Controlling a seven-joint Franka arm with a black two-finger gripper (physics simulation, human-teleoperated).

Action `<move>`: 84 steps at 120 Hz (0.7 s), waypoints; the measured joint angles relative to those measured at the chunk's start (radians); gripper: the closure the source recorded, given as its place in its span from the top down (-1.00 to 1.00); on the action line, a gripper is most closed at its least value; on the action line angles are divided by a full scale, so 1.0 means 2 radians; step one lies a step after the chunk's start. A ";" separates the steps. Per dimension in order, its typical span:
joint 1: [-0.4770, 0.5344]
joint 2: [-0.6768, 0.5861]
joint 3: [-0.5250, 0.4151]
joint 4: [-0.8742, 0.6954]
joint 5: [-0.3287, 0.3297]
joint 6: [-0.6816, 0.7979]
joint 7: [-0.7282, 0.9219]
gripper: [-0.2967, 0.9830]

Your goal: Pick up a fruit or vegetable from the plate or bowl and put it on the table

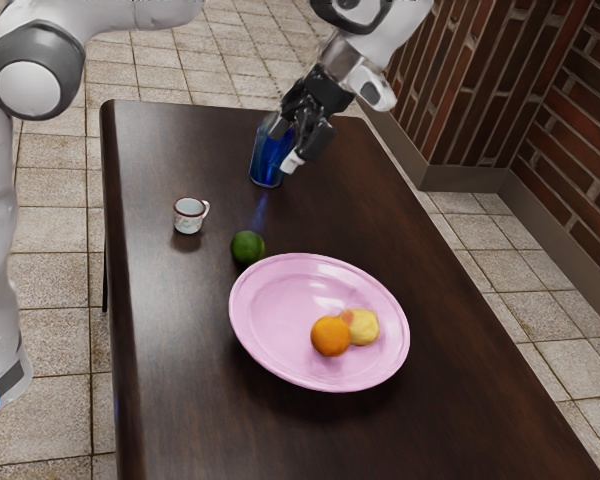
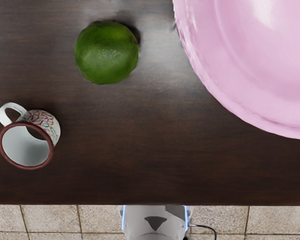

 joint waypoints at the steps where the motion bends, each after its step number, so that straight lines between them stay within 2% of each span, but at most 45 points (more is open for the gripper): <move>1: -0.001 0.000 0.000 -0.001 0.000 0.009 0.000 0.54; 15: -0.007 0.001 0.000 -0.008 0.001 0.108 -0.005 0.54; 32: 0.003 0.001 0.000 -0.008 -0.002 0.171 -0.009 0.54; 50: 0.011 0.006 -0.012 0.002 -0.005 0.205 -0.014 0.54; 71: -0.029 0.014 -0.033 0.005 -0.003 0.223 -0.019 0.53; 84: -0.031 0.016 -0.034 0.005 -0.001 0.228 -0.022 0.54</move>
